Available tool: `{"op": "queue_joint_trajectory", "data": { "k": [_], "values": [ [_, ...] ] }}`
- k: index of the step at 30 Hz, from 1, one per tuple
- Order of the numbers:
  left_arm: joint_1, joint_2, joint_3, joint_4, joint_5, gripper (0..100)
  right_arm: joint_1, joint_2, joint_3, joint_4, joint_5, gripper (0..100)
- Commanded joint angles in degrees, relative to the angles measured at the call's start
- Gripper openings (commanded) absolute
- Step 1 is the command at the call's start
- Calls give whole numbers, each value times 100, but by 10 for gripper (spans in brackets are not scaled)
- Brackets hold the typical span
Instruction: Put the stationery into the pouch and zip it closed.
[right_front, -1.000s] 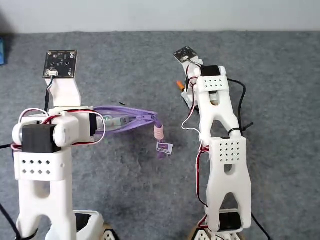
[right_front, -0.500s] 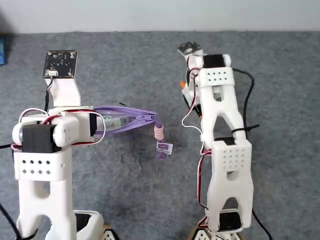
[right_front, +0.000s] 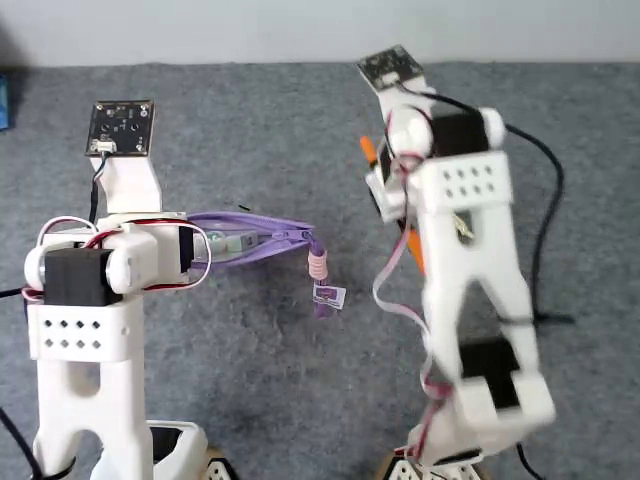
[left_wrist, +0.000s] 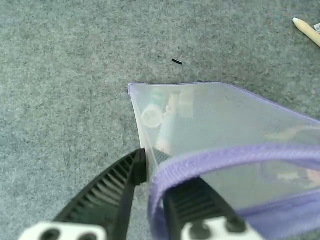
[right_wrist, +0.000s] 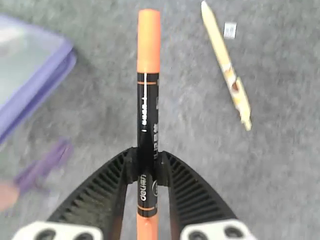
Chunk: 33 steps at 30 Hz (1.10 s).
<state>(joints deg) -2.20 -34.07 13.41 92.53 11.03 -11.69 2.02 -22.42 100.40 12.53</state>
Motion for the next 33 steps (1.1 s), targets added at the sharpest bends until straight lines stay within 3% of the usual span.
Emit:
{"op": "queue_joint_trajectory", "data": {
  "k": [1,11,21,27,33],
  "values": [
    [18,-9,-198,-149,62,12,-224,-1613,932,224,-360,8],
    [35,-9,-189,-149,97,12,-1138,-4321,2927,-743,-1424,8],
    [35,-9,-189,-149,299,12,-2273,-6343,4695,-4110,-2198,8],
    [35,-9,-189,-149,299,12,-2633,-6466,5169,-6141,-2207,8],
    [35,-9,-189,-149,299,12,-3064,-6334,5679,-7187,-2242,8]
  ]
}}
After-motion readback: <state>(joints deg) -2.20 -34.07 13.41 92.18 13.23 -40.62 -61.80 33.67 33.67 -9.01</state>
